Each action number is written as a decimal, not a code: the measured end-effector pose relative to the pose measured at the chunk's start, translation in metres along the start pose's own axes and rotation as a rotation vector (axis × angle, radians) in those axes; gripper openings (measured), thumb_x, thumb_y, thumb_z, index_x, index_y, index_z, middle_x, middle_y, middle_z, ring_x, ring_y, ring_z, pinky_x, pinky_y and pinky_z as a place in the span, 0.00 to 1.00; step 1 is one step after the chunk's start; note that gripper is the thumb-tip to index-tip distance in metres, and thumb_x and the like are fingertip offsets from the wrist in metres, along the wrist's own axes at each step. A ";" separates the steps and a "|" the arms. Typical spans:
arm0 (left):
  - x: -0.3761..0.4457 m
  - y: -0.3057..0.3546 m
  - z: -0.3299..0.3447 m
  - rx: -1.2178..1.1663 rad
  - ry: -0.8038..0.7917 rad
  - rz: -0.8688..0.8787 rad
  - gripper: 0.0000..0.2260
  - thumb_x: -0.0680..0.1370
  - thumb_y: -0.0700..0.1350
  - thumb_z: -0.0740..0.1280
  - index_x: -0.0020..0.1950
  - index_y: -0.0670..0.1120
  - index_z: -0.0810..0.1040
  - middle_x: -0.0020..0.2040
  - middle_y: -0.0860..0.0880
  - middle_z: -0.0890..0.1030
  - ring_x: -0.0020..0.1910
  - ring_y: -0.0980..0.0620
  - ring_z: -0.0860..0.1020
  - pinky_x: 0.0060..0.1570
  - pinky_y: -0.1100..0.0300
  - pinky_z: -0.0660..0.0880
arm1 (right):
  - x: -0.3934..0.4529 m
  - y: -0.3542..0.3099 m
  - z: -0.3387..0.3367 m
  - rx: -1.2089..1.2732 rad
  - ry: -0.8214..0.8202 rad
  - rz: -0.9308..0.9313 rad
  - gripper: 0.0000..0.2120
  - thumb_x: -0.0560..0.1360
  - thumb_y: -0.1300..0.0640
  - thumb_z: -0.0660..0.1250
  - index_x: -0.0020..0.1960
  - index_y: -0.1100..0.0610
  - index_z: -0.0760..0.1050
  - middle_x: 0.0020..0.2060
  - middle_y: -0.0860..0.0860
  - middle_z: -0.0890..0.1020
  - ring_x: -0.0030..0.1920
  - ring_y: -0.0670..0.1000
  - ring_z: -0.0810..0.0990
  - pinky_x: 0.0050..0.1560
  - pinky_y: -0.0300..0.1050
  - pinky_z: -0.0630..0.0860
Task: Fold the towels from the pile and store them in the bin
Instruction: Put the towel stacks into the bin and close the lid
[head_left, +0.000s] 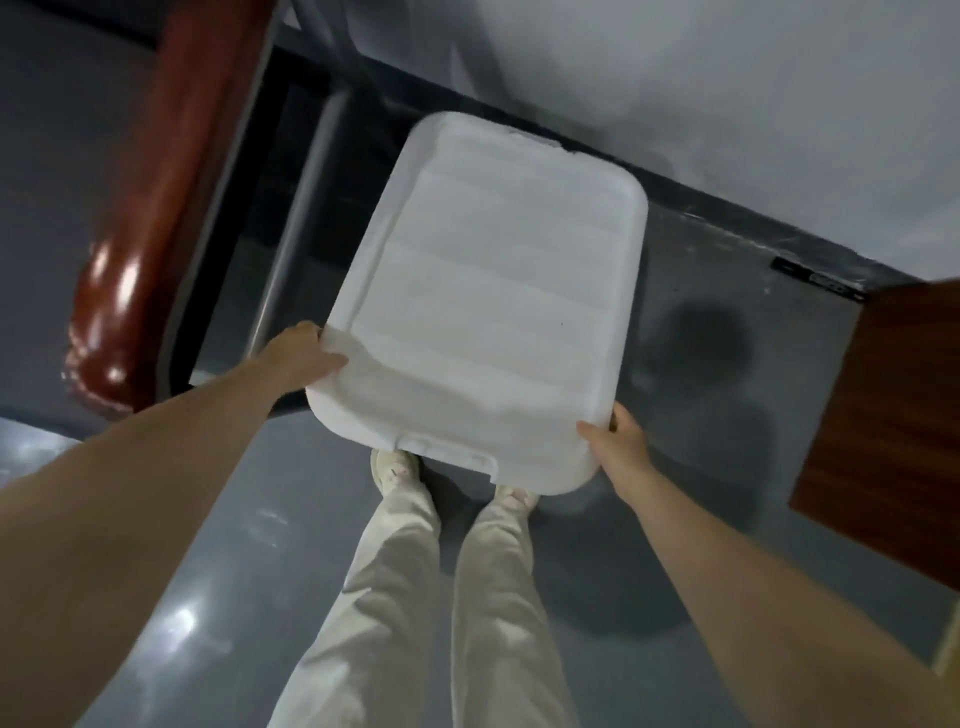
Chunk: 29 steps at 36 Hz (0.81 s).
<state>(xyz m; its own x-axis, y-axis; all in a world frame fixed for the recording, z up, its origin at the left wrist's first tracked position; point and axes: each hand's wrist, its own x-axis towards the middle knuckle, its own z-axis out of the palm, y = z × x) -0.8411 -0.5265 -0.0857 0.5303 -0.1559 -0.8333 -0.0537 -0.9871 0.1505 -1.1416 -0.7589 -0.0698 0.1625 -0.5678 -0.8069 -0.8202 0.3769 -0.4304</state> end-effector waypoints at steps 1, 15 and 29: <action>0.000 -0.007 0.006 0.009 -0.034 -0.021 0.25 0.76 0.49 0.70 0.68 0.37 0.69 0.63 0.40 0.74 0.58 0.40 0.74 0.50 0.52 0.70 | 0.003 0.002 -0.001 -0.046 -0.011 0.003 0.21 0.75 0.65 0.67 0.68 0.57 0.72 0.56 0.52 0.79 0.55 0.53 0.77 0.57 0.49 0.75; 0.047 -0.031 0.042 -0.082 0.036 -0.114 0.25 0.76 0.45 0.70 0.68 0.37 0.66 0.64 0.38 0.72 0.59 0.38 0.74 0.50 0.52 0.72 | 0.066 0.021 0.051 -0.314 0.006 0.133 0.20 0.73 0.67 0.65 0.65 0.67 0.69 0.59 0.60 0.77 0.59 0.59 0.77 0.52 0.45 0.73; 0.039 -0.044 0.067 -0.150 0.074 0.005 0.21 0.78 0.46 0.68 0.68 0.43 0.67 0.61 0.42 0.75 0.57 0.41 0.75 0.53 0.48 0.75 | 0.038 0.066 0.044 -0.284 0.082 0.025 0.19 0.74 0.64 0.67 0.63 0.65 0.67 0.53 0.57 0.75 0.50 0.55 0.75 0.49 0.49 0.73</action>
<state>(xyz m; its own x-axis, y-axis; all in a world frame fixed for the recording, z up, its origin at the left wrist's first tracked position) -0.8751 -0.4915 -0.1602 0.5918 -0.1522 -0.7916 0.0678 -0.9691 0.2370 -1.1656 -0.7231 -0.1470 0.1046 -0.6227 -0.7754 -0.9460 0.1784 -0.2708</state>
